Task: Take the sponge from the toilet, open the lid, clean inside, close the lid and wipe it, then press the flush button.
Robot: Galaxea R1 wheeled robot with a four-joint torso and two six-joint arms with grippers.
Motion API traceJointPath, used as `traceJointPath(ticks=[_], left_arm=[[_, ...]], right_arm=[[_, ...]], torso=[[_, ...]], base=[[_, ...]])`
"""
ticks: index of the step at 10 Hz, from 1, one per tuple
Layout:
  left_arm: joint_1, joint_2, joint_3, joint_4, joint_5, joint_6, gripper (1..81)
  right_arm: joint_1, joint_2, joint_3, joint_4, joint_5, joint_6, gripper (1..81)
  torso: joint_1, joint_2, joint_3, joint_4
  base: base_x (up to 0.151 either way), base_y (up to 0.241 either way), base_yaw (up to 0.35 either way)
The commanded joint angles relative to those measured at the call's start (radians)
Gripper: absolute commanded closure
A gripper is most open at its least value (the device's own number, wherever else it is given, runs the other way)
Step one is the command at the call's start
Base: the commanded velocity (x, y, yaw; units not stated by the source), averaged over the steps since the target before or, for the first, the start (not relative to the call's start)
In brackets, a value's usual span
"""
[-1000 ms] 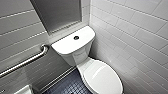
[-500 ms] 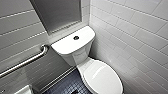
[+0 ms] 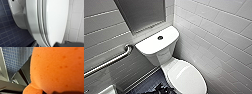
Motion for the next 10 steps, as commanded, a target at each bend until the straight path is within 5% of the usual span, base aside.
traceJointPath(ticks=[1, 9, 10], left_arm=[[-0.094, 0.008, 0.024, -0.005, 0.044, -0.005, 1.0], [-0.109, 0.117, -0.065, -0.013, -0.028, -0.020, 1.0], [-0.112, 0.122, -0.065, -0.011, -0.030, -0.020, 1.0]], right_arm=[[-0.006, -0.027, 0.011, -0.017, -0.072, 0.000, 81.1], [0.009, -0.010, 0.004, -0.017, -0.072, 0.004, 81.1], [0.008, -0.010, 0.004, -0.017, -0.072, 0.003, 81.1]], torso=[[0.000, 0.000, 0.000, 0.000], [0.000, 0.000, 0.000, 0.000], [0.000, 0.000, -0.064, 0.000]], base=[[0.000, 0.000, 0.000], [0.000, 0.000, 0.000], [0.000, 0.000, 0.000]])
